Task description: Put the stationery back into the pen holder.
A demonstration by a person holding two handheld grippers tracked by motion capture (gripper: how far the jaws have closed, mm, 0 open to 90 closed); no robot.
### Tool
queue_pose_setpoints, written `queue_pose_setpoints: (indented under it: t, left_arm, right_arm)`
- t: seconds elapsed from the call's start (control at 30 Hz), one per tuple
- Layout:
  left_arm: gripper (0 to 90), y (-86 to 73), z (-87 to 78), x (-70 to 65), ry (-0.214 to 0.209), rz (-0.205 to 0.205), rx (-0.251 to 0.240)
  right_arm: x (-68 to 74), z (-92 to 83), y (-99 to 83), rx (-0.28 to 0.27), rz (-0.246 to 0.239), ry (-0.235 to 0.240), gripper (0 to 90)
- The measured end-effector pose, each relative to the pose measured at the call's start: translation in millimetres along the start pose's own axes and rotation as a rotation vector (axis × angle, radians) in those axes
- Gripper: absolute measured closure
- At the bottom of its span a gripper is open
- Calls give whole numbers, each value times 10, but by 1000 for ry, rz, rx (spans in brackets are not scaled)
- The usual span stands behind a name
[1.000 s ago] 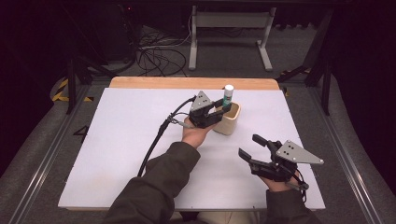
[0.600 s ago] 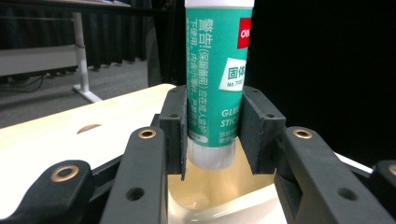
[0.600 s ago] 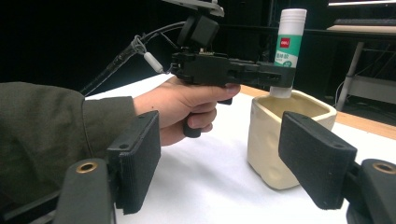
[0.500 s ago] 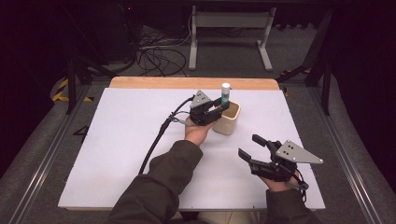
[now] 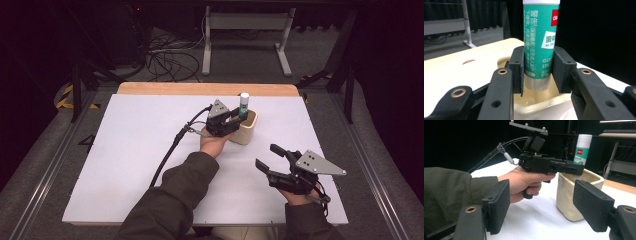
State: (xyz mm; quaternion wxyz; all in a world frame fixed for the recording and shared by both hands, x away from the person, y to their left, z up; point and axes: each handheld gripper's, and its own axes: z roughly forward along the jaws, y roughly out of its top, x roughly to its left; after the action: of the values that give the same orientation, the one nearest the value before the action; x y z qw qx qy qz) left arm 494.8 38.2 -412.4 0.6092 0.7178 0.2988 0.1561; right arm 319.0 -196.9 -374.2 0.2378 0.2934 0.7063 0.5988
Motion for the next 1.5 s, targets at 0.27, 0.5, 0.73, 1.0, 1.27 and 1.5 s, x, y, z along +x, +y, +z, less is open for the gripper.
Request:
queue_pose_setpoints:
  t: [0.27, 0.5, 0.73, 1.0, 1.27, 1.5]
  left_arm:
    - [649, -47, 33, -20, 3, 7, 28]
    - [649, -35, 52, -37, 12, 23, 40]
    - [676, -34, 60, -34, 22, 18, 36]
    - [671, -14, 49, -33, 14, 7, 34]
    - [615, 9, 7, -32, -2, 4, 40]
    - [513, 59, -60, -49, -7, 3, 45]
  right_arm:
    - [-2, -4, 0, 3, 2, -5, 311]
    - [5, 1, -1, 2, 0, -4, 314]
    - [4, -2, 0, 1, -2, -6, 319]
    - [6, -4, 1, -3, -1, -8, 320]
    - [11, 9, -7, 4, -3, -8, 320]
    - [10, 8, -10, 6, -2, -11, 320]
